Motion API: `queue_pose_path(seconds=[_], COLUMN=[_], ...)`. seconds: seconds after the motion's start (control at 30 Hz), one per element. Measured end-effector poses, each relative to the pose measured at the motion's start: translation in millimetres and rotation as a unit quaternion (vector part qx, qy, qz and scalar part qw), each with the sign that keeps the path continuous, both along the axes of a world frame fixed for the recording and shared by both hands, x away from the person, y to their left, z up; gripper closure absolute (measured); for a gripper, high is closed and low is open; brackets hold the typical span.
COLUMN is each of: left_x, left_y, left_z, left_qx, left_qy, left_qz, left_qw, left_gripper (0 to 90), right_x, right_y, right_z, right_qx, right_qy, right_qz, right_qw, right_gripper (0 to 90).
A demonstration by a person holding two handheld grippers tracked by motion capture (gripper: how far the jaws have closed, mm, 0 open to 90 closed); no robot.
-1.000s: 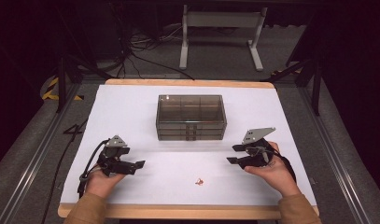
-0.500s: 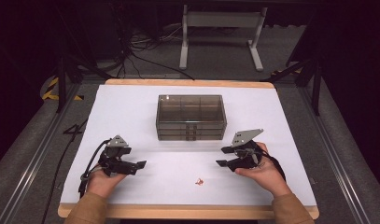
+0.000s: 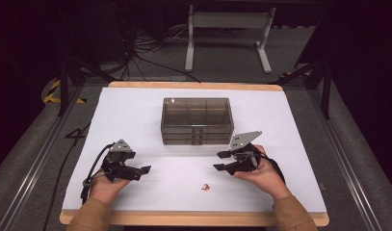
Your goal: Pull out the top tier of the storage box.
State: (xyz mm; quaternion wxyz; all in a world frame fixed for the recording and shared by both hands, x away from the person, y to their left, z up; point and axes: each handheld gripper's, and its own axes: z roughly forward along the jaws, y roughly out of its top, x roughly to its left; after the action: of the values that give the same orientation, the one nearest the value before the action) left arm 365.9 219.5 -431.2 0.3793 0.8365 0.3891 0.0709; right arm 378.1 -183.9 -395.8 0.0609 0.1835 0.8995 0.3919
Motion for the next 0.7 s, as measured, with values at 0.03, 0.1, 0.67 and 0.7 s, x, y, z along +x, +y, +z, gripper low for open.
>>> queue_pose_path(seconds=[0.03, 0.1, 0.67, 0.7], left_x=[0.0, -0.1, 0.4, 0.4], left_y=[0.1, -0.1, -0.9, -0.8], left_z=[0.1, -0.1, -0.5, -0.3], left_qx=[0.000, 0.001, 0.000, 0.000], left_qy=[0.000, -0.002, -0.004, -0.004], left_qz=[-0.001, 0.000, -0.001, -0.001], left_qw=[1.0000, 1.0000, 1.0000, 1.0000], left_gripper=[14.1, 14.1, 13.8, 13.8], right_x=[0.8, 2.3, -7.6, -8.9], right_y=[-0.1, -1.2, -1.9, -1.0], right_z=[-0.7, -2.1, -5.0, -5.3], right_qx=[0.003, 0.009, 0.003, -0.002], right_qy=[0.000, 0.004, -0.104, -0.118], right_qz=[0.002, 0.006, 0.055, 0.060], right_qw=[1.0000, 0.9999, 0.9931, 0.9911], right_gripper=[53.3, 53.7, 52.3, 52.7])
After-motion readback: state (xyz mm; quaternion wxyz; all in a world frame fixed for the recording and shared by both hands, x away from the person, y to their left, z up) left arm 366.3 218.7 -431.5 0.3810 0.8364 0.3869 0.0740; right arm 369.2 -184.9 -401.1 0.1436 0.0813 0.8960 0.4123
